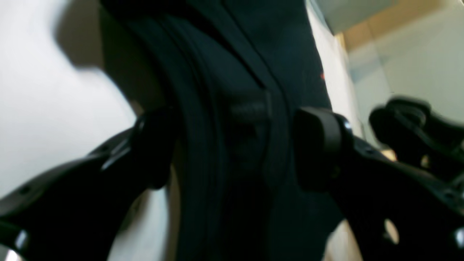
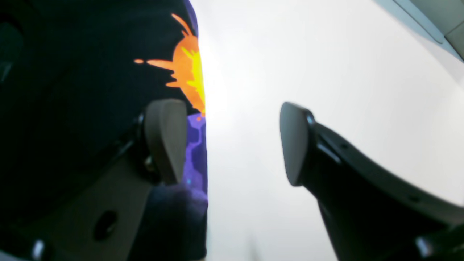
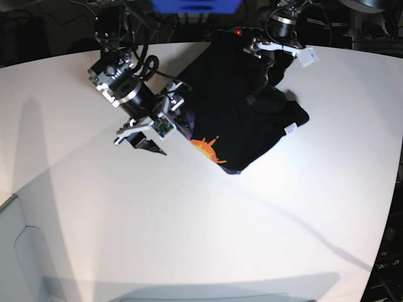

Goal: Fold the T-shirt properly

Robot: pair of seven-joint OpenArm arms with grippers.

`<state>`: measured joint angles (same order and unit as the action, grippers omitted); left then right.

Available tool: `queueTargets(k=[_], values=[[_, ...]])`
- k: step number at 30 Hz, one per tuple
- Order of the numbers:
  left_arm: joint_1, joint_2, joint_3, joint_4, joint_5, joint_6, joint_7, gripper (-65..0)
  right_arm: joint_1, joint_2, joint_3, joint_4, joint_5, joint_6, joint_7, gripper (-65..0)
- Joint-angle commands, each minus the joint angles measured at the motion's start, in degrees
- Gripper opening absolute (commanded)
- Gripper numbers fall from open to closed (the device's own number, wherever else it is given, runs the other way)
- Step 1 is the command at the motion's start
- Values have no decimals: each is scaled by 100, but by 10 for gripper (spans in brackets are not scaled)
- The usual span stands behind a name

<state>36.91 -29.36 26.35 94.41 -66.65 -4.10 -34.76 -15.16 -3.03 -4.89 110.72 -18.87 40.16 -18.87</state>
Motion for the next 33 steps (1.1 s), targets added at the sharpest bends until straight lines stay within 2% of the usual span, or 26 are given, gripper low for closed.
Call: queueTargets(k=[1, 7, 12, 18, 24, 25, 27, 28, 31, 33], values=[[33, -31, -2, 31, -108, -25, 8, -164, 34, -27, -8, 106, 81, -16, 142, -241], [-240, 75, -11, -13, -135, -17, 791, -164, 34, -27, -26, 106, 81, -16, 142, -241], [-345, 233, -37, -118, -460, -17, 1186, -164, 43, -27, 1, 106, 81, -16, 142, -242], [-407, 251, -37, -267, -820, -17, 1353, -164, 43, -18, 9, 115, 72, -16, 151, -242], [-644, 242, -2, -452, -900, -17, 1371, -181, 43, -27, 18, 142, 72, -16, 177, -242], [-680, 242, -2, -452, -882, -17, 1371, -206, 52, -27, 18, 159, 72, -16, 177, -242], [-706, 216, -2, -452, -873, -17, 1371, -307, 122, -36, 27, 168, 72, -16, 177, -242], [-741, 207, -11, -452, -873, -17, 1371, -374, 140, -45, 36, 177, 72, -16, 177, -242], [-970, 189, -2, -470, -864, -8, 1538, -645, 237, -62, 212, 256, 72, -16, 177, -242], [-1163, 189, -46, -584, -882, -8, 2109, -649, 377, -62, 387, 256, 72, -16, 169, -242]])
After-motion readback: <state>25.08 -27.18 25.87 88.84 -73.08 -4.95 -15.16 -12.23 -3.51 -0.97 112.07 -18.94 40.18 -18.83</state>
